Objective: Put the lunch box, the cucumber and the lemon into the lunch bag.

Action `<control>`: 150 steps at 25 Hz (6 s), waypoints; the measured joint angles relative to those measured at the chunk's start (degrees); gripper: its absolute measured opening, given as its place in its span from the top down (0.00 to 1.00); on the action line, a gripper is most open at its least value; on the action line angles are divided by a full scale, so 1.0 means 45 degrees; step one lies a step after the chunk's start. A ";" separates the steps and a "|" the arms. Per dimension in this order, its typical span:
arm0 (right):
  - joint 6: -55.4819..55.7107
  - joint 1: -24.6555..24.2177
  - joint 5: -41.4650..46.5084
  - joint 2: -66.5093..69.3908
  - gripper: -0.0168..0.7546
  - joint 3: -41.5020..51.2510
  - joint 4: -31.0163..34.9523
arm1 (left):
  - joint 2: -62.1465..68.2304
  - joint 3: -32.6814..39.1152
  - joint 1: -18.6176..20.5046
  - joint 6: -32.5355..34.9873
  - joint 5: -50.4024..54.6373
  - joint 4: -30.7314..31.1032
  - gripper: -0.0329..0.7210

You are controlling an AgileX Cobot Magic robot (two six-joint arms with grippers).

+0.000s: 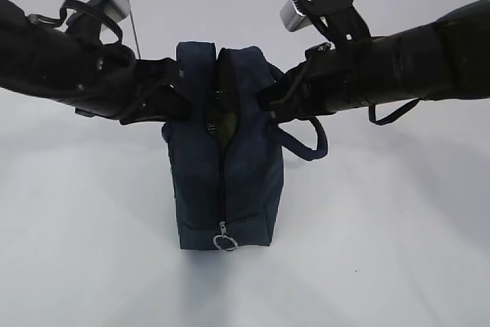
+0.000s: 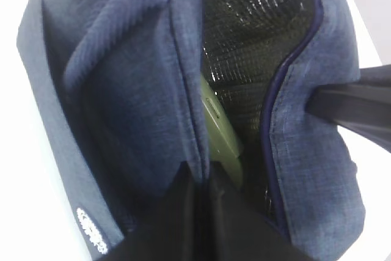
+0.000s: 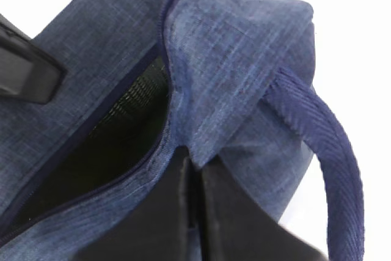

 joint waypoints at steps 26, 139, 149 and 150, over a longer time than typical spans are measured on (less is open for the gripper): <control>0.0036 0.0000 -0.0173 -0.0535 0.50 -0.0082 0.0626 | -0.0348 0.0000 0.0000 0.0097 0.0040 0.0000 0.49; -1.1349 0.0000 0.3574 0.2506 0.51 0.3967 0.4426 | -0.0294 0.2909 -0.0022 1.2061 0.2122 -0.7896 0.96; -1.1349 0.0000 0.3574 0.2813 0.51 0.3348 0.4403 | -0.0294 0.2909 -0.0022 1.2061 0.2143 -0.7896 0.96; -1.1349 0.0000 0.3574 0.2838 0.51 0.3328 0.4403 | -0.0266 0.2909 -0.0022 1.2061 0.2165 -0.7896 0.96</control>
